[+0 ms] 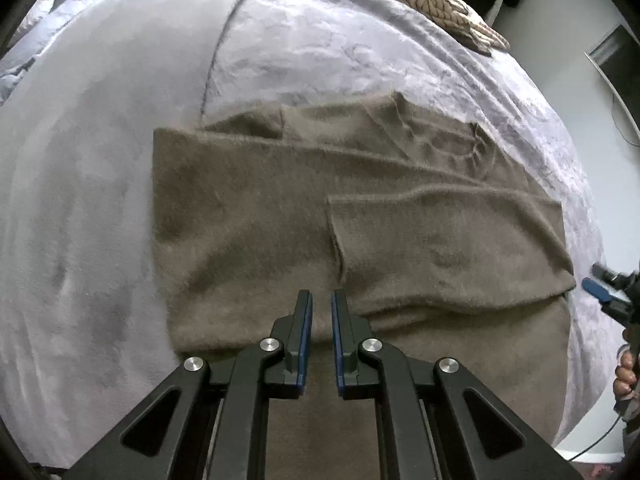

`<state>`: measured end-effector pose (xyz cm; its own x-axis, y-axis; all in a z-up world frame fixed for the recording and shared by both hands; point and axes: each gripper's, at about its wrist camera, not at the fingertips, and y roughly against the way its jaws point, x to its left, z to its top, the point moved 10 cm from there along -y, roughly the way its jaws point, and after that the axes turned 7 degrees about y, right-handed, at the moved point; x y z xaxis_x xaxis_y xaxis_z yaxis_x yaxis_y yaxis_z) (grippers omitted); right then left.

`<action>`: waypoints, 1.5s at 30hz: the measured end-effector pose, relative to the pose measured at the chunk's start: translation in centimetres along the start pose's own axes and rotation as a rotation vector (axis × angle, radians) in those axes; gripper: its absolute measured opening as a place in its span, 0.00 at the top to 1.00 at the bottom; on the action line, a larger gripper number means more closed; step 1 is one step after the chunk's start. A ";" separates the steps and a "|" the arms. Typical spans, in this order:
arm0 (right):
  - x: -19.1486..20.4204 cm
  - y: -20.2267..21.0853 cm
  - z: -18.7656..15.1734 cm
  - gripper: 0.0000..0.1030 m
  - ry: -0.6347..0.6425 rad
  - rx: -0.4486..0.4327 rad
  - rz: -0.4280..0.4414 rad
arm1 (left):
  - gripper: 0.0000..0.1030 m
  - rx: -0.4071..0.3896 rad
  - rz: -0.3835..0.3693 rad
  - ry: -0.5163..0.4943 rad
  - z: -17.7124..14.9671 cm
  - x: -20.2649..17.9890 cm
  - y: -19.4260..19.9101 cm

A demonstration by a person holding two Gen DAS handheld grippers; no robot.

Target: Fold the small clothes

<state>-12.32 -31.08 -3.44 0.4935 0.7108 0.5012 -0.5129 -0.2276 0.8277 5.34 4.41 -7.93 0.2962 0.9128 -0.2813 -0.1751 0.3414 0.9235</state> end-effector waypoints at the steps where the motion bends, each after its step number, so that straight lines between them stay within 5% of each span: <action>1: -0.8 -0.4 1.1 0.41 -0.031 -0.009 -0.003 | 0.89 -0.002 0.001 0.001 0.3 -0.1 -0.1; 7: -3.0 -5.8 4.3 0.44 -0.157 0.044 0.051 | 0.89 -0.002 -0.006 0.020 1.1 -0.8 -1.0; 9: -3.0 -7.5 4.6 0.91 -0.145 0.095 0.035 | 0.89 0.013 -0.005 0.022 0.8 -1.1 -1.7; 16: -0.7 -6.4 6.9 0.91 0.166 0.053 -0.175 | 0.89 0.031 0.005 0.028 -0.3 -0.9 -2.9; 18: -2.4 -7.6 6.8 0.91 0.186 0.090 -0.262 | 0.89 0.031 0.008 0.035 -0.3 -0.9 -2.9; 23: -2.4 -6.5 6.0 0.83 0.100 0.064 -0.235 | 0.89 0.020 0.044 0.028 -0.2 -0.4 -2.2; 25: -1.1 -5.3 4.7 0.78 0.066 0.065 -0.167 | 0.89 0.015 0.059 0.029 -0.1 -0.2 -1.9; 28: 2.6 -3.9 1.2 0.42 0.015 0.086 0.004 | 0.89 0.011 0.070 0.047 -0.1 0.7 -1.2; 29: 4.3 -3.8 -0.5 0.41 0.009 0.110 0.070 | 0.89 0.012 0.076 0.055 -0.1 1.1 -1.0; 31: 7.6 -4.9 -4.0 0.41 -0.001 0.183 0.176 | 0.86 0.011 0.090 0.058 -0.1 1.5 -0.8; 34: 11.0 -7.4 -7.7 0.41 -0.068 0.262 0.296 | 0.20 -0.003 0.134 0.070 0.0 2.5 -0.5; 42: 14.7 -13.5 -10.2 0.45 -0.356 0.267 0.421 | 0.20 0.010 0.071 0.096 0.4 2.0 -0.8; 43: 14.7 -13.6 -10.2 0.50 -0.367 0.256 0.419 | 0.20 0.016 0.052 0.102 0.5 1.8 -1.1; 45: 14.4 -13.7 -9.9 0.81 -0.376 0.244 0.394 | 0.34 0.037 0.000 0.120 0.7 1.0 -1.9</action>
<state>-5.14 -11.16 -10.09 0.5364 0.2680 0.8003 -0.5537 -0.6039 0.5733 6.62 4.53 -9.75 0.1816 0.9339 -0.3079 -0.1398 0.3345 0.9320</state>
